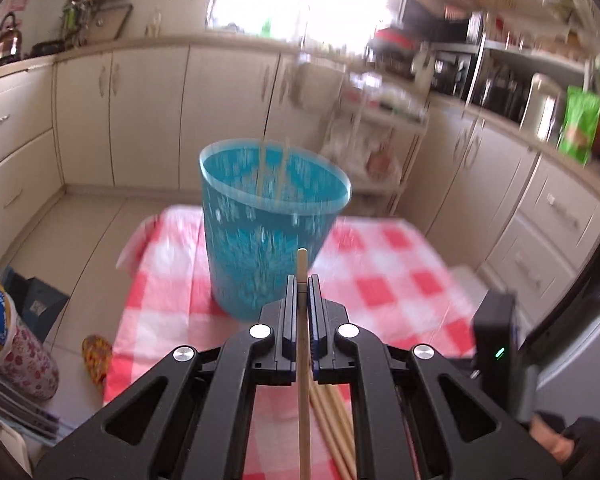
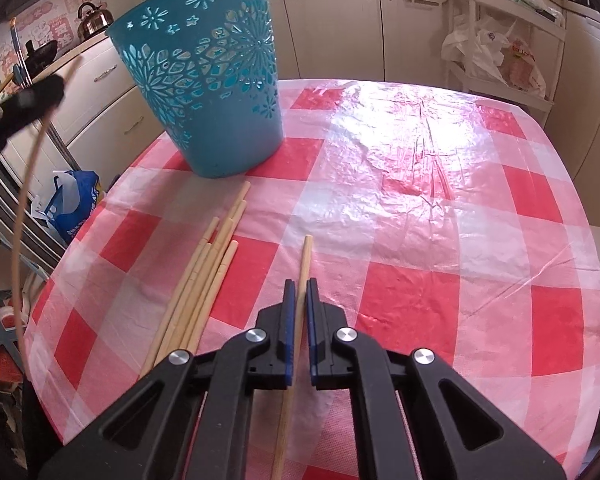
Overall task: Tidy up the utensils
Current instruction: 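Lift the chopstick into the basket and open the left tool while the right tool holds its chopstick, then carry the chopstick in the right tool over the basket and open it, then lower the open right tool over the chopstick beside the basket, then close the right tool on the wooden chopstick, then lift the chopstick into the teal basket and open the right tool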
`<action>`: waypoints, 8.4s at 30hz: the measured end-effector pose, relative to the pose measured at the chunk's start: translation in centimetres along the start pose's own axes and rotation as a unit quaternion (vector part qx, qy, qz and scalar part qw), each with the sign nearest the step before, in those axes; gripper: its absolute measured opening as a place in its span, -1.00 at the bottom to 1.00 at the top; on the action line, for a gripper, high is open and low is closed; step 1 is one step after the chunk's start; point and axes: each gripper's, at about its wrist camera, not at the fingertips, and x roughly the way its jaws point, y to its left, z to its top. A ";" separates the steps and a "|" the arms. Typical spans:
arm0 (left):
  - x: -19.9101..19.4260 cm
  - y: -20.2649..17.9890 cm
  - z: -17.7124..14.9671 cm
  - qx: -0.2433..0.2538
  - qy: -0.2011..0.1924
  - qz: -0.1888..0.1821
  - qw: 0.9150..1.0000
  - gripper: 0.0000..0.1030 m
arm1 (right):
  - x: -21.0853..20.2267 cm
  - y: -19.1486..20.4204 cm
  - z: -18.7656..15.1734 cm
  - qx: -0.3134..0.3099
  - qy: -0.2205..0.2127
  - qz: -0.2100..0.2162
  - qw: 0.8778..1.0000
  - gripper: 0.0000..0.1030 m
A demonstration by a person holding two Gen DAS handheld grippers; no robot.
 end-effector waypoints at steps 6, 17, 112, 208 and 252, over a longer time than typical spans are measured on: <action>-2.7 1.2 4.8 -0.027 -0.090 -0.011 0.996 -0.91 | 0.1 0.0 0.0 -0.003 0.000 -0.003 1.000 -0.88; -1.6 0.7 13.2 -0.031 -0.210 0.009 0.977 -0.91 | -0.1 -0.2 0.0 0.001 0.000 0.003 1.000 -0.88; 4.9 10.0 -8.6 -0.222 0.031 0.089 0.971 0.33 | -18.7 6.9 16.5 -0.006 -0.266 0.221 0.938 -0.90; 4.7 11.3 -9.6 -0.270 0.009 0.046 0.962 0.48 | 6.5 -8.8 13.1 0.246 0.180 -0.077 0.949 -0.23; 4.6 11.9 -9.8 -0.278 0.000 0.036 0.960 0.60 | -16.2 -1.4 13.8 0.163 -0.244 0.037 0.955 -0.91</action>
